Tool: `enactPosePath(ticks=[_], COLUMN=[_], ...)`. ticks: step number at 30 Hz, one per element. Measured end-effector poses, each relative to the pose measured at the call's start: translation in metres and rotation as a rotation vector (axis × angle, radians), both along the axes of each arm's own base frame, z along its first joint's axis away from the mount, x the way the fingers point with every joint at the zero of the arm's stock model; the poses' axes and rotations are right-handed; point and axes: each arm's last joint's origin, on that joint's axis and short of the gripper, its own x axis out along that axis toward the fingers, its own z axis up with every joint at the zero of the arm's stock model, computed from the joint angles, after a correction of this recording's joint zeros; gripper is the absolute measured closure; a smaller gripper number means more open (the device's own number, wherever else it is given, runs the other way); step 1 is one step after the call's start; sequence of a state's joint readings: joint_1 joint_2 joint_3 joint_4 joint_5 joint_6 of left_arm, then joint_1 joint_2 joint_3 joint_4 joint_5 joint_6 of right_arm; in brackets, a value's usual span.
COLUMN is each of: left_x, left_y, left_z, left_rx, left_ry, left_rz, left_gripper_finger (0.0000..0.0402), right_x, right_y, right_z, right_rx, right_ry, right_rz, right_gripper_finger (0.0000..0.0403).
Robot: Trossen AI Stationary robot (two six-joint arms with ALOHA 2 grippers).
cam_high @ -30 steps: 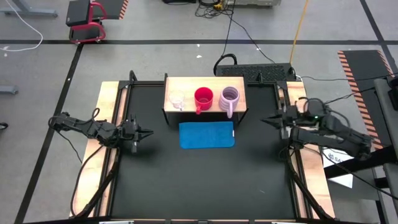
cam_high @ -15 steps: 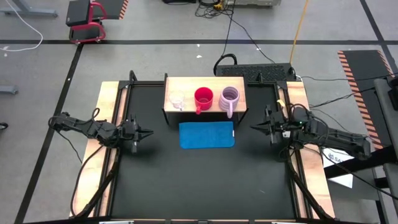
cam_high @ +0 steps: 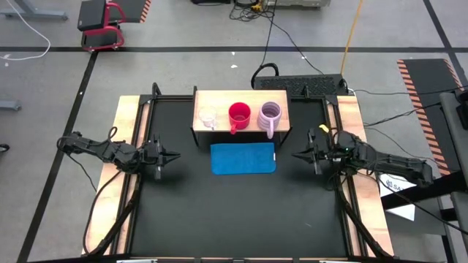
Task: Stack small to large cups/mugs on shelf
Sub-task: Return to Home Position
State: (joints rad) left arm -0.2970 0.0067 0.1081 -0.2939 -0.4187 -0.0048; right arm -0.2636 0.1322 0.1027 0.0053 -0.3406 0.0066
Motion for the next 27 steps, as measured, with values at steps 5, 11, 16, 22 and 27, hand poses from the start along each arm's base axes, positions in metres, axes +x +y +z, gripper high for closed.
enactPosePath(ticks=[5,11,16,22,27], left_x=[0.0,0.0,0.006,0.023,0.033], left_y=[0.0,0.001,-0.001,-0.007,-0.01], left_z=[0.0,0.0,-0.004,-0.015,-0.009], left_rx=[0.0,0.003,0.01,0.037,0.079], left_ry=[0.0,-0.005,0.026,-0.005,-0.061], left_rz=[0.0,0.018,0.007,-0.029,-0.059], left_gripper_finger=[0.0371,0.0371,0.0371,0.0371,0.037], right_x=[0.002,0.003,0.003,0.003,0.004], right_y=[0.002,0.006,0.01,0.017,0.021], right_z=[0.007,0.005,0.0,0.0,0.002], right_rx=[-0.031,-0.049,-0.064,-0.06,-0.058], right_ry=[-0.142,-0.118,-0.079,-0.076,-0.092], right_rz=[0.0,0.037,0.087,0.142,0.134], right_gripper_finger=[0.0403,0.0403,0.0403,0.0403,0.0403])
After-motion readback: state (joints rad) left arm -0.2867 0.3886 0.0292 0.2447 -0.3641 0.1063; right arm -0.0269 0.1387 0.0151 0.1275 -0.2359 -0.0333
